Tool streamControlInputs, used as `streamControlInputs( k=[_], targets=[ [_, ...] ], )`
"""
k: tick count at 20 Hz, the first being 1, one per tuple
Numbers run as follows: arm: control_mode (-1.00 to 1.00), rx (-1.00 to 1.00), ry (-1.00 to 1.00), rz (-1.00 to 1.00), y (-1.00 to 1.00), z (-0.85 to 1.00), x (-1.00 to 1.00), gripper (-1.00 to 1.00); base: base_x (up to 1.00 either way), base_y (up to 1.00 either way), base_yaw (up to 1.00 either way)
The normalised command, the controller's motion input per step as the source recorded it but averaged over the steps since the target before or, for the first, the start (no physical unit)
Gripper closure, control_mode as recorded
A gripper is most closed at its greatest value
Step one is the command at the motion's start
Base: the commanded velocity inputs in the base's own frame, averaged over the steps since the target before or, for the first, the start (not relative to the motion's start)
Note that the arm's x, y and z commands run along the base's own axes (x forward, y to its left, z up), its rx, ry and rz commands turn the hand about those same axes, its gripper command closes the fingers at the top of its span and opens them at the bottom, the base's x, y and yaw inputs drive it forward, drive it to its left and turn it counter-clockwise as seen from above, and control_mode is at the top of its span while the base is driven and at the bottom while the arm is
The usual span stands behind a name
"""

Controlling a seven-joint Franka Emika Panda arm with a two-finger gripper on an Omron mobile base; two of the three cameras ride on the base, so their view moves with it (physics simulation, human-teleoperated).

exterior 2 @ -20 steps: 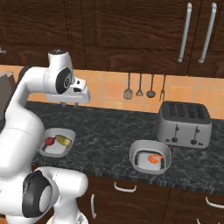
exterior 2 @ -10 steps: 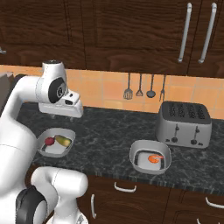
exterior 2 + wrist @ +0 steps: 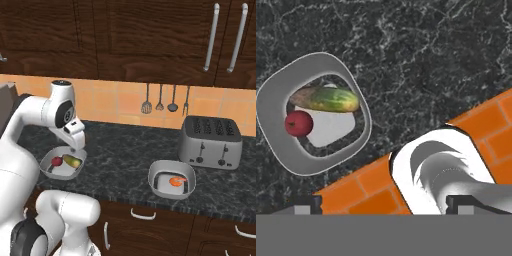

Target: Take the meat container that has the shrimp and place it on the second highest rack of the freezer. Then take the vegetable container that has the tomato and cucumber and place it on the highest rack of the freezer.

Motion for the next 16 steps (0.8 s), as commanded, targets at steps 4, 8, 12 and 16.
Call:
streamControlInputs(
  k=[4, 8, 12, 16],
  targets=[
    [-1.00, 0.00, 0.00, -0.11, -0.19, -0.42, 0.00, -1.00, 0.00, 0.00, 0.00],
    [-1.00, -0.07, 0.00, -0.40, -0.55, -0.53, 0.00, -1.00, 0.00, 0.00, 0.00],
    [-1.00, -0.05, 0.00, -0.59, -0.73, -0.44, 0.00, -1.00, 0.00, 0.00, 0.00],
    [-1.00, -0.01, -0.01, -0.67, -0.70, -0.16, 0.00, -1.00, 0.00, 0.00, 0.00]
  ],
)
